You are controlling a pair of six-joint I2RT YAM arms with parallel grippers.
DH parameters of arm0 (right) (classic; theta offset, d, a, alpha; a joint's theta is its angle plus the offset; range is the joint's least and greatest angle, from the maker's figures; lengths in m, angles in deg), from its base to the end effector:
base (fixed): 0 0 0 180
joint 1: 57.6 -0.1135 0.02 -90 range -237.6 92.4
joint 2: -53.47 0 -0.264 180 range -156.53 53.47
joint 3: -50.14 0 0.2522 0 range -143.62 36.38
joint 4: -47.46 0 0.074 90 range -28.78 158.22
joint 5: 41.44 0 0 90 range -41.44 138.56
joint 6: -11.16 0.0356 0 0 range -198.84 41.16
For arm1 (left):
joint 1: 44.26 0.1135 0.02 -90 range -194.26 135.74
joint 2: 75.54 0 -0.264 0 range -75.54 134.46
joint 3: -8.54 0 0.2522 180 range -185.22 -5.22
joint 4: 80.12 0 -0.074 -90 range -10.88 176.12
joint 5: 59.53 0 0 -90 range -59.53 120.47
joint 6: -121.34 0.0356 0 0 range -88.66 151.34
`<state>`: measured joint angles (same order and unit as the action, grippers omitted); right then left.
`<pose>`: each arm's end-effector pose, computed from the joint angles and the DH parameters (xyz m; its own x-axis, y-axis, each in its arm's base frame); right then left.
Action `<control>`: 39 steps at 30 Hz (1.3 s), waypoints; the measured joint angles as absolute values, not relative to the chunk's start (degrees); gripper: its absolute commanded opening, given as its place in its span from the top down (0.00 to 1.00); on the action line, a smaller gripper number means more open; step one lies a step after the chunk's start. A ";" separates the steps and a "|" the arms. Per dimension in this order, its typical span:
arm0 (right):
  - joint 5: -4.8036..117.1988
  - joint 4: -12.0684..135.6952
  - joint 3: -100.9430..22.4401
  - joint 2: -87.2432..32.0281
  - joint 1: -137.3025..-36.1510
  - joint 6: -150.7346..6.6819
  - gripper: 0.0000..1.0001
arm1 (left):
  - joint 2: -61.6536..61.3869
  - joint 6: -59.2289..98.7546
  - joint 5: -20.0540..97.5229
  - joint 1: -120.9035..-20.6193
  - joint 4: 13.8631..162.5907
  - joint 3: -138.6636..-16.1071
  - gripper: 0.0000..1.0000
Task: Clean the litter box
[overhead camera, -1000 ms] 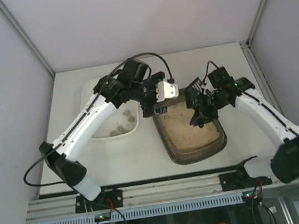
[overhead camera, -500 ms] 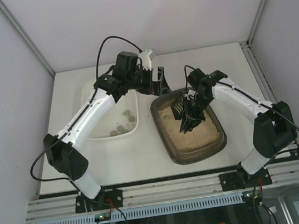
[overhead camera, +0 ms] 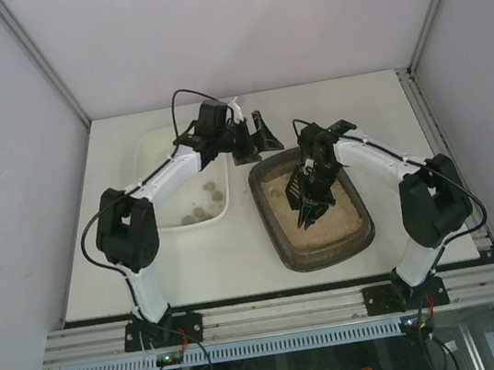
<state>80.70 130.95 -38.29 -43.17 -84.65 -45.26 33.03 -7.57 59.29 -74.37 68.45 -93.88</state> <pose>0.2559 0.1520 0.2356 -0.9469 0.0424 0.3188 0.1833 0.8857 0.4266 0.3705 -0.2347 0.2726 -0.8942 -0.1176 -0.4320 0.2678 0.6328 -0.7265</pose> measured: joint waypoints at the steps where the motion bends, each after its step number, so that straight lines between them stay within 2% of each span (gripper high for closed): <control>1: 80.65 131.06 -38.29 -43.47 -84.78 -45.26 1.00 | 33.03 -8.01 59.42 -74.30 69.28 -92.96 0.00; 19: 79.98 130.84 -39.14 -49.22 -86.37 -46.50 1.00 | 32.66 -4.60 57.85 -73.58 70.90 -86.93 0.00; 33: 82.97 122.78 -39.14 -52.43 -87.29 -43.23 1.00 | 28.82 -1.45 57.54 -72.84 71.36 -81.16 0.00; 39: 88.15 113.79 -35.95 -52.52 -88.04 -38.66 1.00 | 28.82 -1.48 57.59 -72.82 71.86 -80.57 0.00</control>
